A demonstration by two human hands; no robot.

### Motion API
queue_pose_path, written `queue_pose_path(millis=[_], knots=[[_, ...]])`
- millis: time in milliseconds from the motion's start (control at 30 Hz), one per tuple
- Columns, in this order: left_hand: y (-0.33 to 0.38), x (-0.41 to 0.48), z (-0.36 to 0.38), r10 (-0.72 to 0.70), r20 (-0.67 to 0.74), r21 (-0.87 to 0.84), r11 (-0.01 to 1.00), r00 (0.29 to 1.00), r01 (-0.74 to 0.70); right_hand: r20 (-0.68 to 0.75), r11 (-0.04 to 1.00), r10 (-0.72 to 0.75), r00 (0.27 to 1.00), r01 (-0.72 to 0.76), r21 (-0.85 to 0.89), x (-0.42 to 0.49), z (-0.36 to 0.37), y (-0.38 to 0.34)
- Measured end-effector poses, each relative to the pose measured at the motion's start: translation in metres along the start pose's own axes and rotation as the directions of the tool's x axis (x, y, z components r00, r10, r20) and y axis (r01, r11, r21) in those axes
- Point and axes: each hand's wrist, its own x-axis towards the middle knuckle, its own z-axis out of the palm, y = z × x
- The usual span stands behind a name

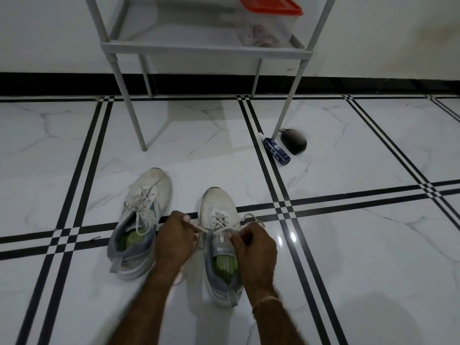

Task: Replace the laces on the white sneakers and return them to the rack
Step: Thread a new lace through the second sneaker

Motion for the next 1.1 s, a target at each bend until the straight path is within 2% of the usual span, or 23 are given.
queue_pose_path(millis=[100,133,167,233,333,400,467,500,533,567,600,633,667,700,733,800,833,867,900,933,1000,1033,1100], knots=[[0.039,0.015,-0.025,-0.144,0.041,-0.556,0.819,0.989,0.142,-0.011,1.0,0.022,1.0,-0.022,-0.007,0.003,-0.001,0.003],[0.05,0.012,-0.034,-0.137,0.047,-0.629,0.765,0.989,0.136,-0.011,1.0,0.028,1.0,-0.028,-0.007,0.003,-0.001,0.004],[0.053,0.008,-0.037,-0.059,0.019,-0.558,0.828,0.998,0.059,-0.01,1.0,0.026,1.0,-0.026,-0.009,0.003,-0.001,0.004],[0.036,-0.001,-0.036,0.243,0.02,-0.047,0.969,0.97,-0.242,-0.008,1.0,0.017,1.0,-0.017,-0.013,0.003,-0.001,0.002],[-0.009,-0.01,-0.025,0.379,0.375,0.399,0.758,0.846,-0.517,-0.005,1.0,0.01,1.0,-0.01,-0.016,0.006,-0.001,-0.002],[-0.015,-0.009,-0.014,0.356,0.395,0.393,0.768,0.847,-0.505,0.0,1.0,0.02,1.0,-0.02,-0.017,0.007,-0.003,-0.001],[0.007,-0.005,-0.011,0.198,0.232,-0.116,0.978,0.952,-0.175,0.008,1.0,0.025,1.0,-0.025,-0.012,0.008,-0.004,0.0],[0.023,-0.003,-0.016,0.091,0.213,-0.475,0.88,0.973,0.022,0.011,1.0,0.028,1.0,-0.027,-0.009,0.009,-0.004,0.0],[0.038,-0.001,-0.022,0.011,0.229,-0.746,0.645,0.973,0.168,0.012,0.999,0.033,0.999,-0.033,-0.005,0.009,-0.005,0.001],[0.046,0.003,-0.031,-0.028,0.202,-0.857,0.48,0.979,0.19,0.014,0.999,0.035,0.999,-0.035,-0.002,0.009,-0.004,0.0],[0.051,0.004,-0.035,-0.041,0.131,-0.842,0.523,0.991,0.133,0.014,0.999,0.038,0.999,-0.038,0.004,0.009,-0.004,0.0],[0.05,0.004,-0.039,0.013,0.03,-0.673,0.739,0.999,0.01,0.016,0.999,0.038,0.999,-0.038,0.007,0.009,-0.004,0.0],[0.04,0.003,-0.04,0.164,-0.012,-0.327,0.932,0.986,-0.158,0.017,0.999,0.038,0.999,-0.038,0.007,0.01,-0.003,-0.001],[0.024,0.0,-0.037,0.31,0.059,0.066,0.947,0.949,-0.314,0.018,0.999,0.04,0.999,-0.04,0.002,0.01,-0.003,-0.001],[0.008,-0.002,-0.033,0.384,0.2,0.32,0.844,0.901,-0.431,0.02,0.999,0.042,0.999,-0.042,-0.006,0.011,-0.002,-0.002],[-0.013,-0.004,-0.022,0.39,0.401,0.493,0.671,0.829,-0.554,0.024,0.999,0.042,0.999,-0.042,-0.017,0.012,0.0,-0.001],[-0.017,-0.006,-0.015,0.39,0.415,0.457,0.692,0.822,-0.559,0.033,0.999,0.039,0.999,-0.038,-0.019,0.012,-0.001,0.0],[-0.012,-0.008,-0.011,0.349,0.358,0.301,0.835,0.866,-0.461,0.045,0.999,0.036,0.998,-0.035,-0.018,0.013,-0.002,0.0],[-0.006,-0.005,-0.01,0.208,0.265,0.009,0.976,0.941,-0.218,0.059,0.999,0.034,0.998,-0.033,-0.017,0.013,-0.003,0.0],[0.003,-0.003,-0.009,0.027,0.25,-0.367,0.928,0.968,0.069,0.067,0.999,0.035,0.997,-0.035,-0.012,0.013,-0.004,-0.001],[0.012,0.006,-0.013,-0.163,0.255,-0.799,0.519,0.953,0.303,0.065,0.999,0.047,0.997,-0.046,-0.005,0.014,-0.004,-0.003],[0.011,0.008,-0.014,-0.19,0.24,-0.829,0.471,0.952,0.303,0.064,0.999,0.055,0.996,-0.055,-0.004,0.014,-0.004,-0.003],[0.005,0.004,-0.017,-0.087,0.061,-0.544,0.832,0.994,0.106,0.065,0.998,0.063,0.996,-0.063,0.0,0.014,-0.003,-0.004]])
